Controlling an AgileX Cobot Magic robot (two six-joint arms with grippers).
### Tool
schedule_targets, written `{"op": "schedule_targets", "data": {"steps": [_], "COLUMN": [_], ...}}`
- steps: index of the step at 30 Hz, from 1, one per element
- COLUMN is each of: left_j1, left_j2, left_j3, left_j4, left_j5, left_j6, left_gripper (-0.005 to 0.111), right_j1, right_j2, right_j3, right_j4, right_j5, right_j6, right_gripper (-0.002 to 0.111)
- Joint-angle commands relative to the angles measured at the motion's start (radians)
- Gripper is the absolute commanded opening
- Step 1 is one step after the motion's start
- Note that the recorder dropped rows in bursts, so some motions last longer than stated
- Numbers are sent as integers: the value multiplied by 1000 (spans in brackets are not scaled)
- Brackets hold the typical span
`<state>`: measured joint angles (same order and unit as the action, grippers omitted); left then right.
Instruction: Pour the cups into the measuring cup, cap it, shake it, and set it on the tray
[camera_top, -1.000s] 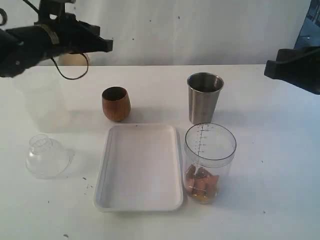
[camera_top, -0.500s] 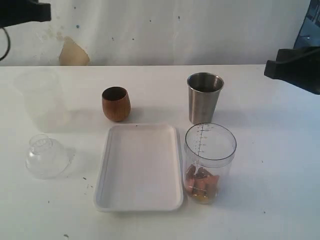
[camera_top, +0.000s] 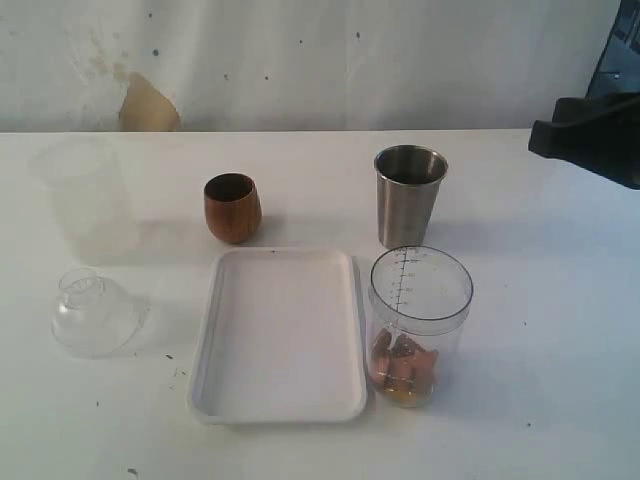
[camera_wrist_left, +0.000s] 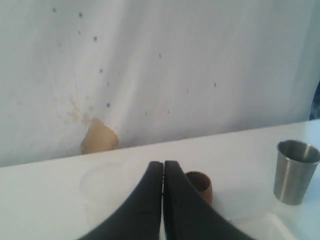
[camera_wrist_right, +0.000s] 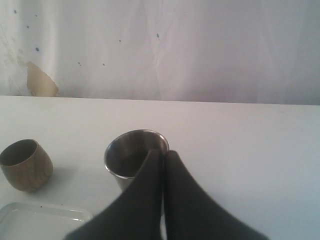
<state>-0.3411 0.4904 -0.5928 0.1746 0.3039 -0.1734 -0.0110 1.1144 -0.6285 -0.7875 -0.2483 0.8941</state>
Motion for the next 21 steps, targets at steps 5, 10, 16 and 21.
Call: {"op": "schedule_targets", "data": {"steps": [5, 10, 16, 21], "left_j1": [-1, -1, -1, -1], "left_j2": [-351, -410, -410, -410], "left_j3": [177, 213, 213, 213], "left_j4": [-84, -84, -84, -81], "left_j5": [-73, 3, 31, 31], "left_j6": [7, 17, 17, 17], "left_gripper": [1, 1, 1, 1], "right_j1": [-7, -7, -7, -7], "right_j2": [-7, -7, -7, -7], "right_j3": [1, 1, 1, 1], "right_j4": [-2, -2, -2, -2], "right_j5": [1, 1, 1, 1], "right_j6": [0, 0, 0, 0], "right_gripper": [0, 0, 0, 0]}}
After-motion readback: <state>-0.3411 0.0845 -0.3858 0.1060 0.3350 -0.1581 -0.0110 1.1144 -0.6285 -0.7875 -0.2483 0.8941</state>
